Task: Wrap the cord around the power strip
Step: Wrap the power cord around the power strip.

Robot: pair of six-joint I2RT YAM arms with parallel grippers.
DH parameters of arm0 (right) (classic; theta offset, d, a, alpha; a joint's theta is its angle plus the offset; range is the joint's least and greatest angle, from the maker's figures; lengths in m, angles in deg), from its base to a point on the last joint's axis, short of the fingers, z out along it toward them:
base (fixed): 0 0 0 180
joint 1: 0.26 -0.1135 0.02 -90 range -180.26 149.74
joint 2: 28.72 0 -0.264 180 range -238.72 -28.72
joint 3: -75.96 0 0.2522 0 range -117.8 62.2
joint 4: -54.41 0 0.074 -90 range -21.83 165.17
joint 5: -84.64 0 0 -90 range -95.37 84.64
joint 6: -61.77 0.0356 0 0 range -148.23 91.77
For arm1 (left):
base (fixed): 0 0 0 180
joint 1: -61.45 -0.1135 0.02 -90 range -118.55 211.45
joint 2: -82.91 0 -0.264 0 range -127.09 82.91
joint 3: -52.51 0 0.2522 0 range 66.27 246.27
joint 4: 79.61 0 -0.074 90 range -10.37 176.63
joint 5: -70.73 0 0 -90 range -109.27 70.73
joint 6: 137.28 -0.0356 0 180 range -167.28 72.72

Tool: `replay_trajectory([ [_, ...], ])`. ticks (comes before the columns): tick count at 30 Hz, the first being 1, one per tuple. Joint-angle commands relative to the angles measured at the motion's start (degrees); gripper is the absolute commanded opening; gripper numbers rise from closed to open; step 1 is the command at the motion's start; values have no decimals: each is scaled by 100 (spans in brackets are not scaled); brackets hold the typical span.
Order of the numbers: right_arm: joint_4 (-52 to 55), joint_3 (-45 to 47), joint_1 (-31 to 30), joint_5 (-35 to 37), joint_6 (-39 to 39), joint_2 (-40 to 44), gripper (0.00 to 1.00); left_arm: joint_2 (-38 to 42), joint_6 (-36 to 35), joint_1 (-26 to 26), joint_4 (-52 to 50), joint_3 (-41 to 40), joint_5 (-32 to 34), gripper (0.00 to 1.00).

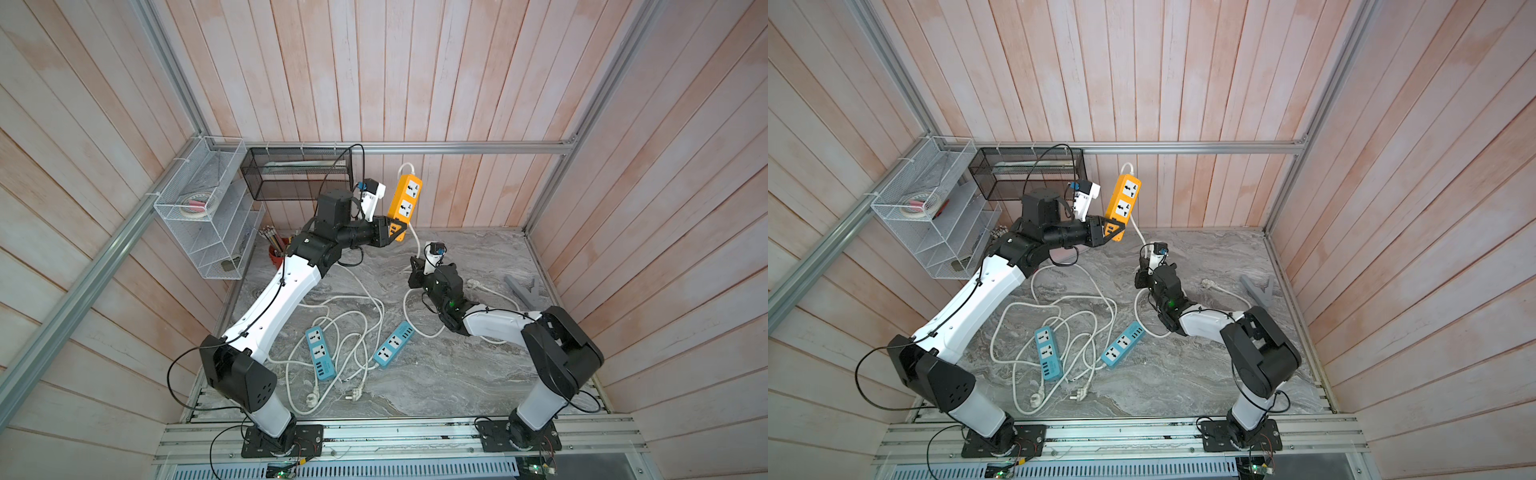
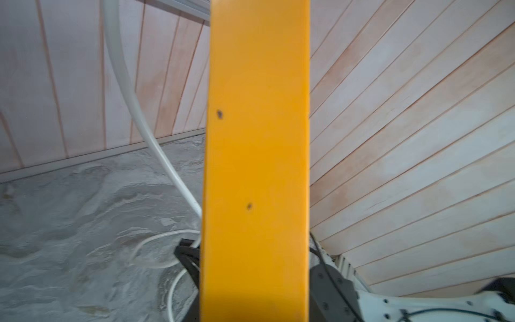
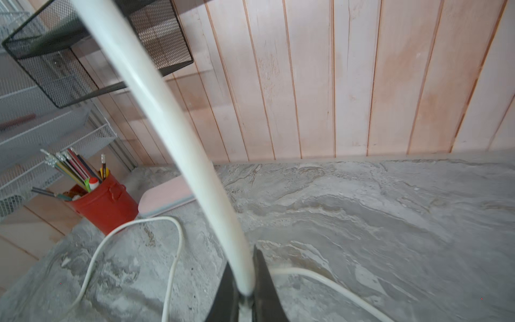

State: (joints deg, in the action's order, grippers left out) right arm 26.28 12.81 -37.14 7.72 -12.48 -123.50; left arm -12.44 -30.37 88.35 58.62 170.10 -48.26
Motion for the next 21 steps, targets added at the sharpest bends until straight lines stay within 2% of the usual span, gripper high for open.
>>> replay_trajectory([
  [1, 1052, 289, -41, 275, -1237, 524, 0, -327, -1906, -12, -928, 433, 1762, 0],
  [5, 1753, 213, -227, 433, -2138, 1051, 0, -446, -2597, -112, -761, 26, 2467, 0],
  [9, 2406, -174, -571, 609, -3517, 1331, 0, -608, -3213, -97, -750, -295, 2496, 0],
  [13, 2783, -730, -603, 629, -4292, 1488, 0, -514, -3963, 68, -715, -989, 2418, 0],
  [17, 3838, -1937, -381, 525, -4637, 1232, 0, -140, -4572, 204, -586, -1901, 2026, 0],
  [21, 4401, -2814, -212, 270, -4930, 882, 0, 338, -5078, 352, -516, -2605, 1030, 0],
])
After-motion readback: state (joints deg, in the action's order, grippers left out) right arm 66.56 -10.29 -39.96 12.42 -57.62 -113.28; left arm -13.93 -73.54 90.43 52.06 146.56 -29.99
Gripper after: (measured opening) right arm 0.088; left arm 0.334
